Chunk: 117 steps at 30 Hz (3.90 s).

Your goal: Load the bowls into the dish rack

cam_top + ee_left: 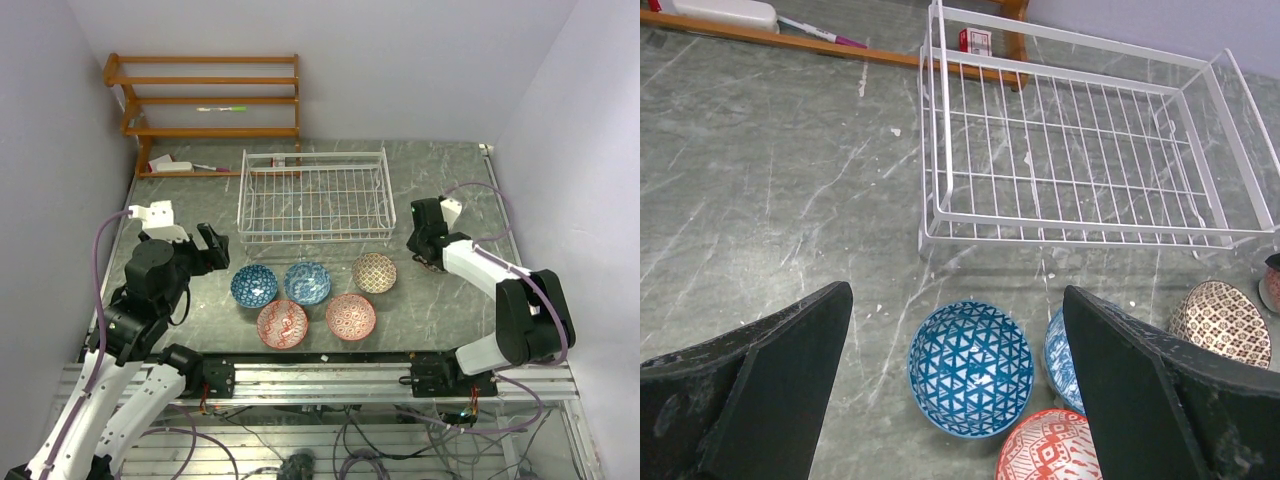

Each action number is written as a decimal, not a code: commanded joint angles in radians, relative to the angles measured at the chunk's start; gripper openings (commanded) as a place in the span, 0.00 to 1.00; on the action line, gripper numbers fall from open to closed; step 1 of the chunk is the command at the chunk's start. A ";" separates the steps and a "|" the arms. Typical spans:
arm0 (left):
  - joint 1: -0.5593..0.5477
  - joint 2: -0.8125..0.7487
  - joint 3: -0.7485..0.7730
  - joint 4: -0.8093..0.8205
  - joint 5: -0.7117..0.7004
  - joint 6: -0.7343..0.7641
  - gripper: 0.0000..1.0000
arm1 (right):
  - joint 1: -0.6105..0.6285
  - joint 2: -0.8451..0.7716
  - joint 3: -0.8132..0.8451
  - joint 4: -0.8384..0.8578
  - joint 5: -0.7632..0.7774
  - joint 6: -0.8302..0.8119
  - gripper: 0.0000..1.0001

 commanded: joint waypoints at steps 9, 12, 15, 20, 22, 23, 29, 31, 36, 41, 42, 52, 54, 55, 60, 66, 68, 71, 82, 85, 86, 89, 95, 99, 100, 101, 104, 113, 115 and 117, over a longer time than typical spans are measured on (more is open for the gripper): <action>0.024 -0.007 -0.010 0.032 0.036 0.008 0.97 | -0.001 -0.191 0.011 -0.114 0.035 -0.015 0.00; 0.028 -0.007 -0.010 0.032 0.035 0.007 0.98 | 0.001 -0.299 0.061 -0.146 0.004 -0.045 0.00; 0.032 -0.014 -0.009 0.031 0.035 0.004 0.98 | 0.013 -0.352 0.170 -0.209 -0.025 -0.063 0.00; 0.036 -0.034 -0.013 0.024 0.020 0.000 0.98 | 0.086 -0.361 0.335 -0.201 -0.104 -0.100 0.00; 0.036 -0.036 -0.013 0.021 0.013 -0.002 0.98 | 0.101 -0.337 0.375 -0.138 -0.260 -0.107 0.00; 0.037 -0.036 -0.013 0.021 0.011 -0.004 0.98 | 0.110 -0.317 0.398 -0.102 -0.326 -0.107 0.00; 0.037 -0.041 -0.012 0.016 -0.004 -0.009 0.98 | 0.227 -0.114 0.566 0.135 -0.635 -0.083 0.00; 0.039 -0.046 -0.013 0.017 -0.007 -0.008 0.98 | 0.256 -0.047 0.612 0.204 -0.702 -0.057 0.00; 0.041 -0.055 -0.017 0.016 -0.004 -0.010 0.97 | 0.271 0.108 0.692 0.389 -0.846 0.040 0.00; 0.043 -0.063 -0.019 0.014 -0.010 -0.013 0.97 | 0.271 0.311 0.777 0.548 -0.961 0.159 0.00; 0.042 -0.064 -0.019 0.013 -0.010 -0.013 0.98 | 0.271 0.350 0.792 0.584 -0.977 0.188 0.00; 0.044 -0.062 -0.019 0.012 -0.010 -0.012 0.98 | 0.274 0.677 0.913 0.823 -0.981 0.415 0.00; 0.045 -0.063 -0.018 0.014 -0.012 -0.012 0.98 | 0.279 0.719 0.935 0.836 -0.973 0.440 0.00; 0.046 -0.064 -0.018 0.013 -0.013 -0.011 0.98 | 0.281 0.735 0.941 0.847 -0.970 0.452 0.00; 0.051 -0.065 -0.019 0.013 -0.007 -0.010 0.97 | 0.288 0.787 0.926 0.883 -0.932 0.495 0.00; 0.054 -0.067 -0.021 0.015 0.000 -0.009 0.98 | 0.289 0.858 0.930 0.916 -0.941 0.556 0.00; 0.054 -0.069 -0.022 0.015 0.002 -0.009 0.98 | 0.289 0.872 0.920 0.925 -0.940 0.568 0.00; 0.056 -0.071 -0.021 0.015 0.002 -0.008 0.98 | 0.290 0.880 0.899 0.933 -0.933 0.576 0.00; 0.061 -0.075 -0.022 0.013 0.004 -0.009 0.98 | 0.279 0.915 0.867 0.899 -0.921 0.584 0.00; 0.062 -0.075 -0.022 0.014 0.004 -0.010 0.98 | 0.272 0.923 0.834 0.907 -0.915 0.594 0.00; 0.064 -0.074 -0.024 0.013 0.004 -0.010 0.98 | 0.269 0.923 0.814 0.917 -0.912 0.599 0.00; 0.065 -0.069 -0.022 0.014 0.006 -0.009 0.97 | 0.255 0.917 0.762 0.967 -0.894 0.629 0.00; 0.073 -0.063 -0.022 0.019 0.011 -0.006 0.98 | 0.243 0.873 0.718 0.921 -0.846 0.585 0.05; 0.080 -0.056 -0.023 0.020 0.019 -0.006 0.97 | 0.239 0.844 0.706 0.858 -0.809 0.541 0.12; 0.081 -0.055 -0.023 0.020 0.021 -0.005 0.98 | 0.237 0.841 0.702 0.846 -0.803 0.536 0.13; 0.082 -0.055 -0.022 0.020 0.022 -0.005 0.98 | 0.235 0.839 0.697 0.839 -0.798 0.533 0.16; 0.085 -0.057 -0.024 0.020 0.025 -0.004 0.98 | 0.227 0.833 0.670 0.831 -0.786 0.534 0.25; 0.093 -0.050 -0.024 0.023 0.036 -0.003 0.97 | 0.219 0.786 0.629 0.813 -0.749 0.494 0.33; 0.095 -0.050 -0.024 0.023 0.037 -0.003 0.98 | 0.217 0.763 0.618 0.796 -0.728 0.474 0.38; 0.097 -0.050 -0.024 0.024 0.039 -0.001 0.97 | 0.217 0.742 0.613 0.764 -0.706 0.455 0.43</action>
